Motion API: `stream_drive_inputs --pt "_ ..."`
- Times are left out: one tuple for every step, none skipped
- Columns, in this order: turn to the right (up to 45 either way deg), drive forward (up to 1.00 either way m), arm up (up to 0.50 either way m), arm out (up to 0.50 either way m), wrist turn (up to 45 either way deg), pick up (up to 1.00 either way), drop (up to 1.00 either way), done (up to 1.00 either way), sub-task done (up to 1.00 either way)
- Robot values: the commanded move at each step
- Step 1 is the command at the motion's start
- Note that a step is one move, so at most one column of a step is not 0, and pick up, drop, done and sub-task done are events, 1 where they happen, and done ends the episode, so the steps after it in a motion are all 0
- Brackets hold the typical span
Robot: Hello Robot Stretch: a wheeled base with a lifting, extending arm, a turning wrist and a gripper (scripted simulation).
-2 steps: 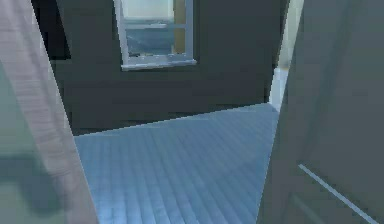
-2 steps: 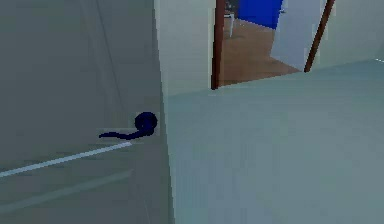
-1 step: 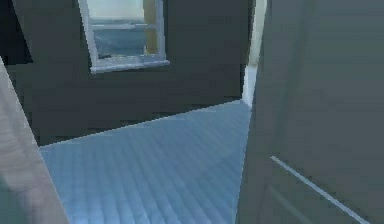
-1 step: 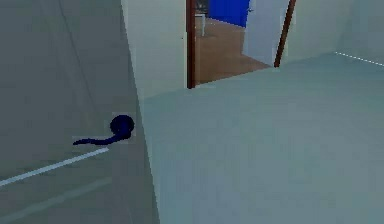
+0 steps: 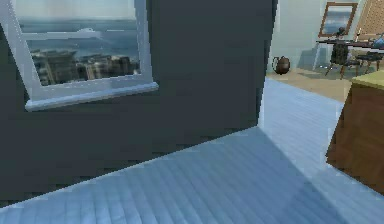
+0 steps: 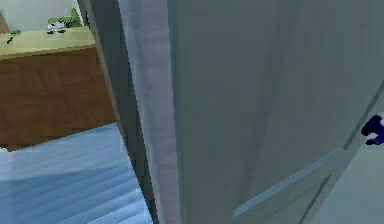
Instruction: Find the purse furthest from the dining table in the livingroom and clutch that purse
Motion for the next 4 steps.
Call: stream_drive_inputs --pt "0.0 0.25 0.0 0.0 0.0 0.0 0.0 0.0 0.0" --pt "30.0 0.0 0.0 0.0 0.0 0.0 0.0 0.0 0.0" --pt "0.0 1.0 0.0 0.0 0.0 0.0 0.0 0.0 0.0" --pt "0.0 1.0 0.0 0.0 0.0 0.0 0.0 0.0 0.0"
